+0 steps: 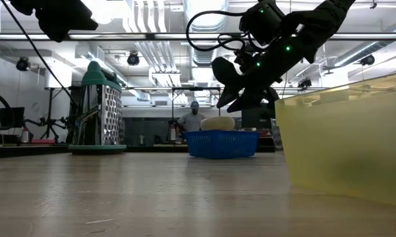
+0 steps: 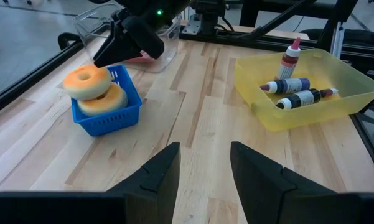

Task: Pick & Place Food Item
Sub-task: Return to Home Position

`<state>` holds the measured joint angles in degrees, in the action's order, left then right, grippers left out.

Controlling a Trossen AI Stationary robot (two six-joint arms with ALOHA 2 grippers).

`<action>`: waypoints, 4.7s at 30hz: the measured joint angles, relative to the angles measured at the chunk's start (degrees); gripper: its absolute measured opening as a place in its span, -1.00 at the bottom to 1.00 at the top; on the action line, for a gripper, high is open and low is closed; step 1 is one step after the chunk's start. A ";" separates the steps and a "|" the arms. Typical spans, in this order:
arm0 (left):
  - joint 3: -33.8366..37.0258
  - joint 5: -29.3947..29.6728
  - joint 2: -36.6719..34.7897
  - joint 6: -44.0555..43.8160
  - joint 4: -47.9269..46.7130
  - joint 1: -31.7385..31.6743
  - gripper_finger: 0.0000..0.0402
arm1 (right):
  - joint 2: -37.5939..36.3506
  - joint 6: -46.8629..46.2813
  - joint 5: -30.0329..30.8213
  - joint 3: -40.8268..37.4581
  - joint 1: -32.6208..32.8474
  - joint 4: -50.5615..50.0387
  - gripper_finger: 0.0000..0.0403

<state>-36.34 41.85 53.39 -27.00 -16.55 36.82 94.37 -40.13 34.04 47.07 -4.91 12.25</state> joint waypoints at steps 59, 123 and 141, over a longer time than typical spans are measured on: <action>0.02 0.00 0.02 0.00 0.01 0.00 -0.26 | -7.22 62.51 -0.30 0.30 32.89 23.13 -0.38; 0.02 2.83 -1.43 13.29 3.85 1.21 -0.26 | -43.22 47.42 -9.92 -22.10 27.98 10.55 -0.38; 3.81 -5.45 -22.80 24.90 2.79 1.60 -0.26 | -65.28 46.59 -10.58 -45.73 27.96 34.05 -0.38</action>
<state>-32.52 36.40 30.59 -2.11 -13.76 38.41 29.09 6.46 23.46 1.34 23.05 46.30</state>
